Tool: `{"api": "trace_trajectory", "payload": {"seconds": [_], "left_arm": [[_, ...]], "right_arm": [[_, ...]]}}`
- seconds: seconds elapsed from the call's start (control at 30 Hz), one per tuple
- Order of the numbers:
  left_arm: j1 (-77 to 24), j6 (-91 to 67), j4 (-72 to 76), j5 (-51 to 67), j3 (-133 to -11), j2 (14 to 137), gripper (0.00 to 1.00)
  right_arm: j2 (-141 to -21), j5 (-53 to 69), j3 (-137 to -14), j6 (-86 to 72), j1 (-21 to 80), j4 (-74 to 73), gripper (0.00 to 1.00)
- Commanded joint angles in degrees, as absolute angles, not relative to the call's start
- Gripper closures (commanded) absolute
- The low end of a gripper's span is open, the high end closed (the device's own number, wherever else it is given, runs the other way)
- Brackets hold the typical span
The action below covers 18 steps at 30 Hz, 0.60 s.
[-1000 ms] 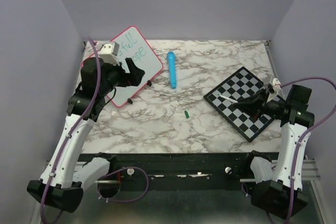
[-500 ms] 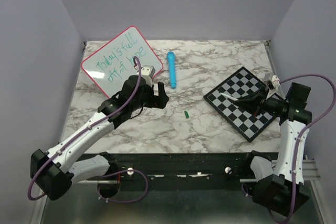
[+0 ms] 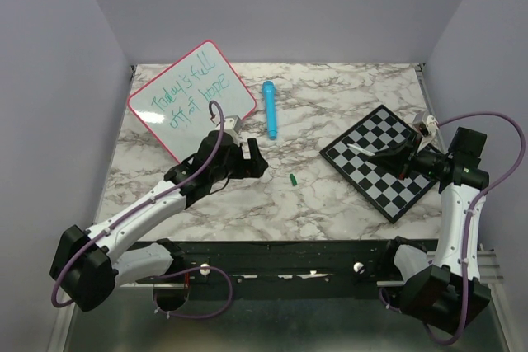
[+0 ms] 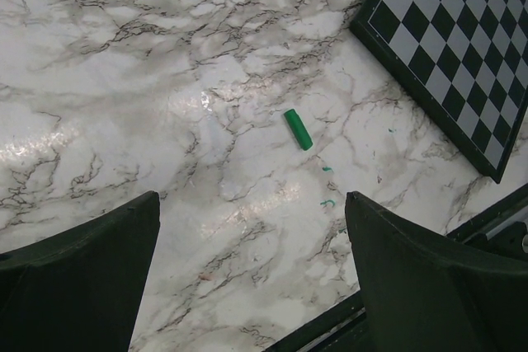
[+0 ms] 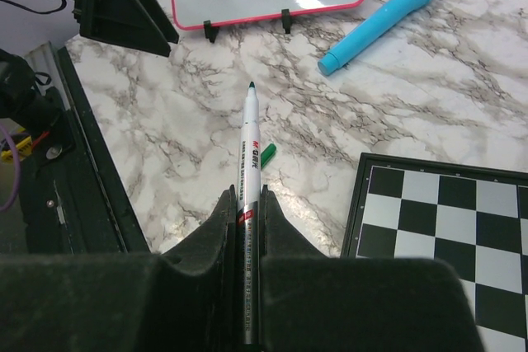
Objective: Write a sentence on the whiteboard
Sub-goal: Pick up the pen cap from the center of the board.
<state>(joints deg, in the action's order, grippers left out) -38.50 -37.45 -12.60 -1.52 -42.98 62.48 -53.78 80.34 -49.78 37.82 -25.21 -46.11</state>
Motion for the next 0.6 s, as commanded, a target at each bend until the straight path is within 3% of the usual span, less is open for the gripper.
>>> {"api": "trace_trajectory", "payload": {"seconds": [0.0, 0.37, 0.57], "left_arm": [[-39.0, -35.3, -11.9, 1.1, -42.9, 63.5, 0.02], [-45.2, -33.6, -16.9, -4.9, -45.8, 68.2, 0.06], [-46.8, -38.3, -17.8, -8.9, -47.0, 70.7, 0.13]], "right_arm": [[-54.2, 79.2, -48.9, 36.6, -25.0, -44.3, 1.0], [-54.8, 78.8, -48.9, 36.3, -25.0, -44.0, 1.0], [-54.7, 79.1, -48.9, 36.1, -25.0, -43.9, 0.99]]}}
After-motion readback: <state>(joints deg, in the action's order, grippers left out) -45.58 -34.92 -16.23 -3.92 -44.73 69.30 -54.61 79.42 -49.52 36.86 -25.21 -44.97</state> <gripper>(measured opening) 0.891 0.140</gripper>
